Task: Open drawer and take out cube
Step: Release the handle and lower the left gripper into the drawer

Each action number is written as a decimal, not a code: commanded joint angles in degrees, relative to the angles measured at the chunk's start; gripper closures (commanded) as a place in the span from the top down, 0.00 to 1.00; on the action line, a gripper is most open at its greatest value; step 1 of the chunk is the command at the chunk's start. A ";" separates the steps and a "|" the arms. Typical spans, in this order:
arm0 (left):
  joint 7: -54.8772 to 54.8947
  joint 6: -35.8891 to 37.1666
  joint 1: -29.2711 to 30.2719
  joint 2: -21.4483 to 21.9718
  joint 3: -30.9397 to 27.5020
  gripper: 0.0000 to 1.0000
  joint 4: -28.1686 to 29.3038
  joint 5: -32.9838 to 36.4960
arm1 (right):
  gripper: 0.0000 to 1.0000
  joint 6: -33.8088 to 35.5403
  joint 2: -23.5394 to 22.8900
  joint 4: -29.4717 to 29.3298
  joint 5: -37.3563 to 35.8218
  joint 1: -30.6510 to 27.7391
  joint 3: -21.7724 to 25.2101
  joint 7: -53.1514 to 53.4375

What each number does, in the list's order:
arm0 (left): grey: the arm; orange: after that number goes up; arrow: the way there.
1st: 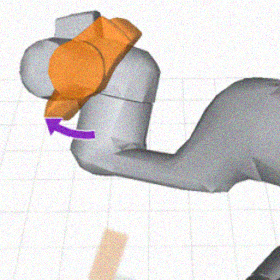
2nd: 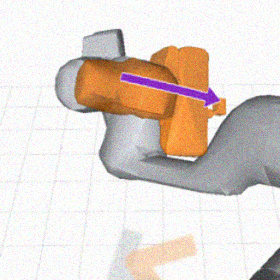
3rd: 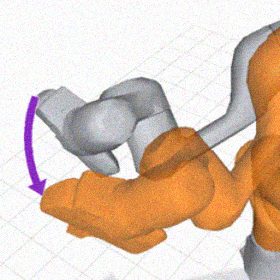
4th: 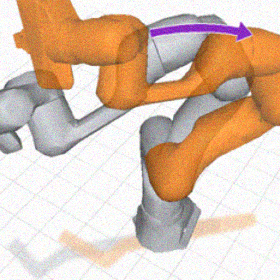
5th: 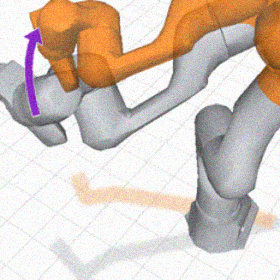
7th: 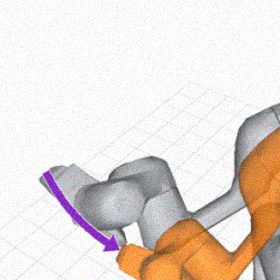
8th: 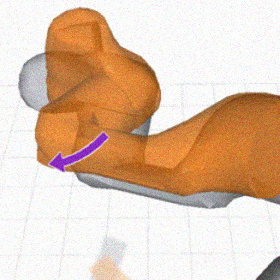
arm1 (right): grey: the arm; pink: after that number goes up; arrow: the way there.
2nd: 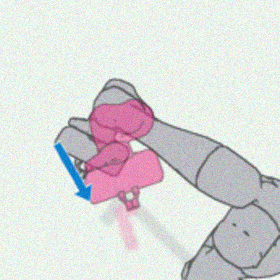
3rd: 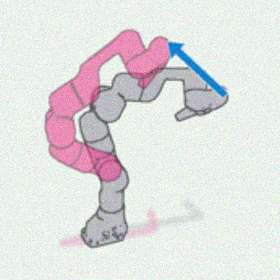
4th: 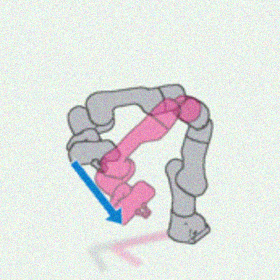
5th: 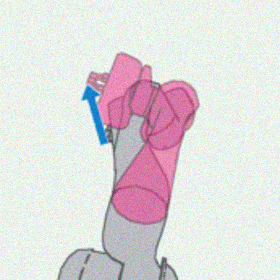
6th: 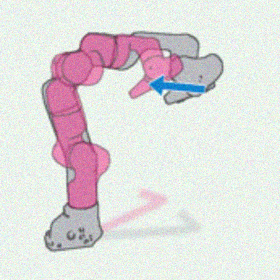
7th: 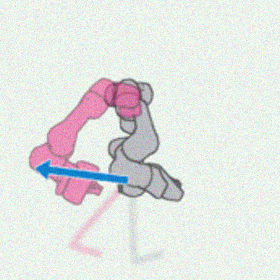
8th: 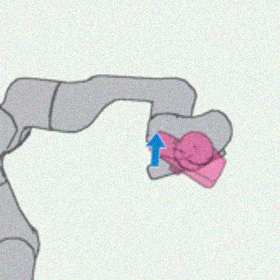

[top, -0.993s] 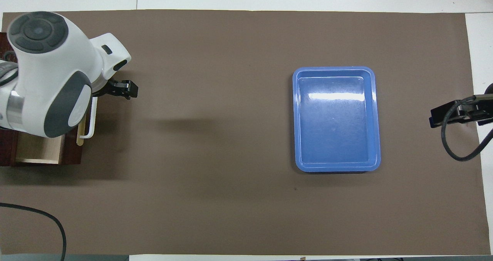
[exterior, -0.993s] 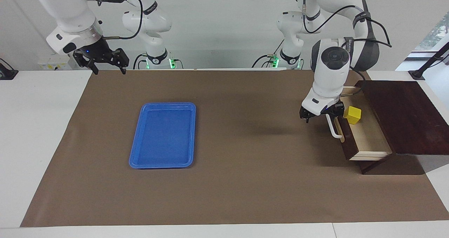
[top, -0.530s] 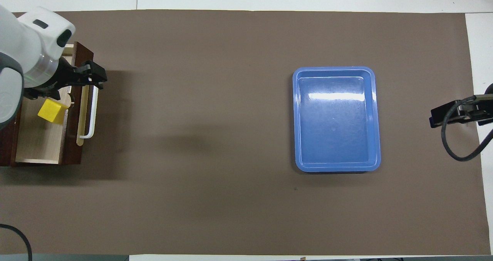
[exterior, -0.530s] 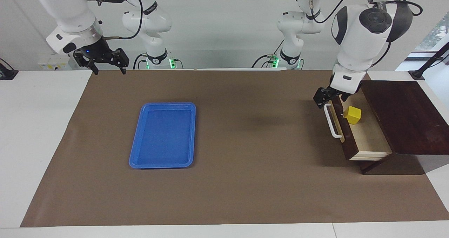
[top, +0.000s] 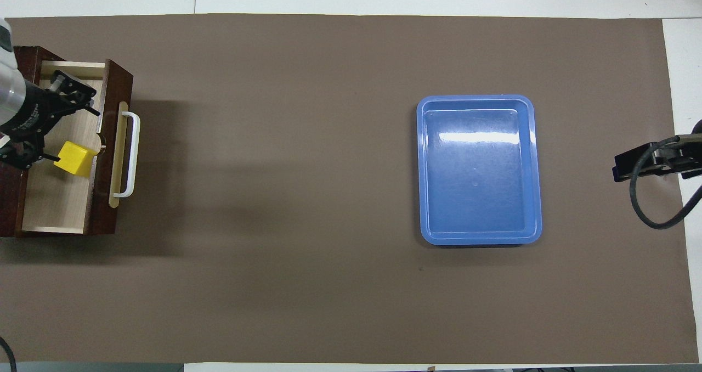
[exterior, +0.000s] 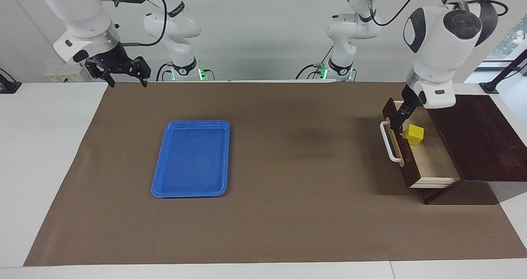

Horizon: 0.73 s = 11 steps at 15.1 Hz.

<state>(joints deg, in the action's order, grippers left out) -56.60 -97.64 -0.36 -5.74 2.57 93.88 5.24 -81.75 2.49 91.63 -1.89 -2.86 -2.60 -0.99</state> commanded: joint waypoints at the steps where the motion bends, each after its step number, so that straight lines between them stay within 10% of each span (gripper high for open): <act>1: -2.63 -4.56 3.96 1.87 0.33 1.00 5.16 -1.37 | 1.00 -0.43 1.11 1.27 -0.04 -1.27 -0.65 -1.29; 11: -4.83 -12.12 7.22 2.74 -0.02 1.00 13.42 -0.49 | 1.00 -0.43 1.20 1.36 -0.04 -1.18 -0.65 -1.20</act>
<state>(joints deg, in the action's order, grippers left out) -60.87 -107.29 5.58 -5.64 2.19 103.60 4.84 -81.75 2.49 91.63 -1.89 -2.89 -2.60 -0.99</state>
